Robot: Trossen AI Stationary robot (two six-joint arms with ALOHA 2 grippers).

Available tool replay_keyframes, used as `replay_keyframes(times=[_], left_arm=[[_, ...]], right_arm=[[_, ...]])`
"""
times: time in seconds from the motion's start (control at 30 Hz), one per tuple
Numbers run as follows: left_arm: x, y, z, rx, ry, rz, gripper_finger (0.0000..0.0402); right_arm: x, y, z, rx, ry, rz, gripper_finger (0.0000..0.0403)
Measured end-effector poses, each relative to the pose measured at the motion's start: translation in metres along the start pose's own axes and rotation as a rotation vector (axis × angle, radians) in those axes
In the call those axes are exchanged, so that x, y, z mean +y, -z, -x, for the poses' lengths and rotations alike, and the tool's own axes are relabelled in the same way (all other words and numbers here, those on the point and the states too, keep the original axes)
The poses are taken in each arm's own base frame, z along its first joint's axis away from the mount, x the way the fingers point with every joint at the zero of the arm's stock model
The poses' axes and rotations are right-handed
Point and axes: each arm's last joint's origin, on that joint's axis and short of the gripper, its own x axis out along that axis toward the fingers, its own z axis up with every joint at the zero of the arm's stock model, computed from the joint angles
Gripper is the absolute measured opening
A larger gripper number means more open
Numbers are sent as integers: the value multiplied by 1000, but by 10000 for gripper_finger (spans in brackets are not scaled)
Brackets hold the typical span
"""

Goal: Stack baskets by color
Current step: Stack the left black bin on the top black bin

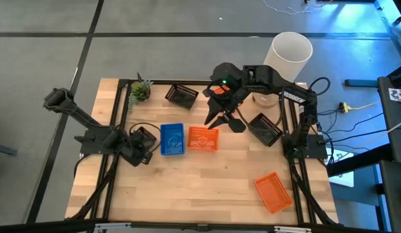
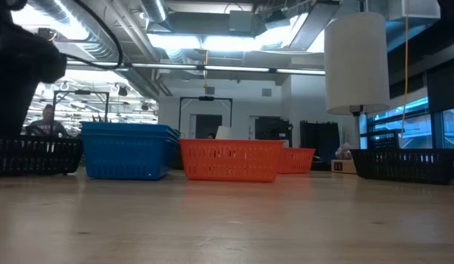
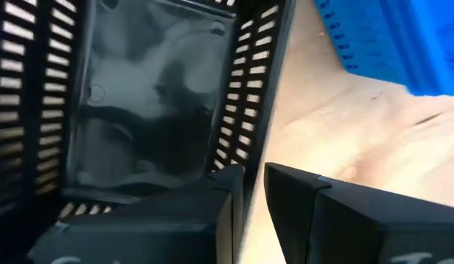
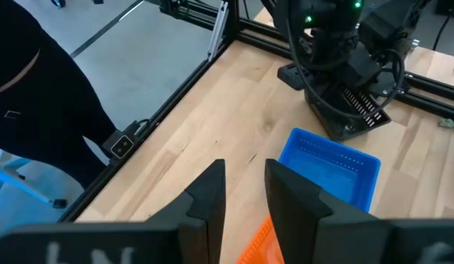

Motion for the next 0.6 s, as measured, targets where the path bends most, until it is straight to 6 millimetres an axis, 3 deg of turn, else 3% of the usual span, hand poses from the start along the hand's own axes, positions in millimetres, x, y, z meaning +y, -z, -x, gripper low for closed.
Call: replay_keyframes(times=[0.6], left_arm=[[18,-4,-20,-17,-63,27,47]], right_arm=[[1,3,0,28,-10,-18,97]])
